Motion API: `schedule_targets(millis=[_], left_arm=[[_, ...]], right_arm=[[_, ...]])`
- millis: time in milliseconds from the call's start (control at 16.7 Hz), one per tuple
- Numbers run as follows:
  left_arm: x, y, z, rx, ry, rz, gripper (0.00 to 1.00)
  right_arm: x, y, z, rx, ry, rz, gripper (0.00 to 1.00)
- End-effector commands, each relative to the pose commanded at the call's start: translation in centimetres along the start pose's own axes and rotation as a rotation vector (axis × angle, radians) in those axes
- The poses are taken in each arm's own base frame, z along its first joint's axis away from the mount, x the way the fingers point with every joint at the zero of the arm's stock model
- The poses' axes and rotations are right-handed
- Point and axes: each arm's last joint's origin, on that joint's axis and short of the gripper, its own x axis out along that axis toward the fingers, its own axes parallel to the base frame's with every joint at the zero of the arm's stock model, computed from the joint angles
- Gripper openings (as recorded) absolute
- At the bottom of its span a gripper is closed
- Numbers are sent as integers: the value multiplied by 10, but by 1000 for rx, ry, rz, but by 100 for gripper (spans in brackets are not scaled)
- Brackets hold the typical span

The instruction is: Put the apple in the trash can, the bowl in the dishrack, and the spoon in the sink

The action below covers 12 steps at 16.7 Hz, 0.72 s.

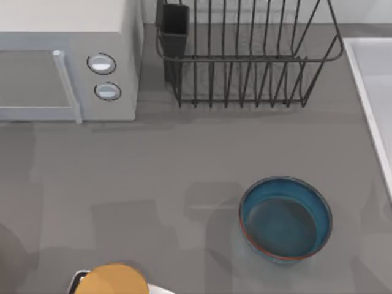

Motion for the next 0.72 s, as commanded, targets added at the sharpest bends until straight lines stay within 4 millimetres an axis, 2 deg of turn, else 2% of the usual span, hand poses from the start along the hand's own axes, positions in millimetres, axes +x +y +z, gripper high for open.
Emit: schedule_targets(millis=[360, 720], left_arm=[[0, 0, 0, 0, 0, 0, 98], [0, 0, 0, 0, 0, 0, 100]], right_arm=[[0, 0, 0, 0, 0, 0, 100], [0, 0, 0, 0, 0, 0, 100]])
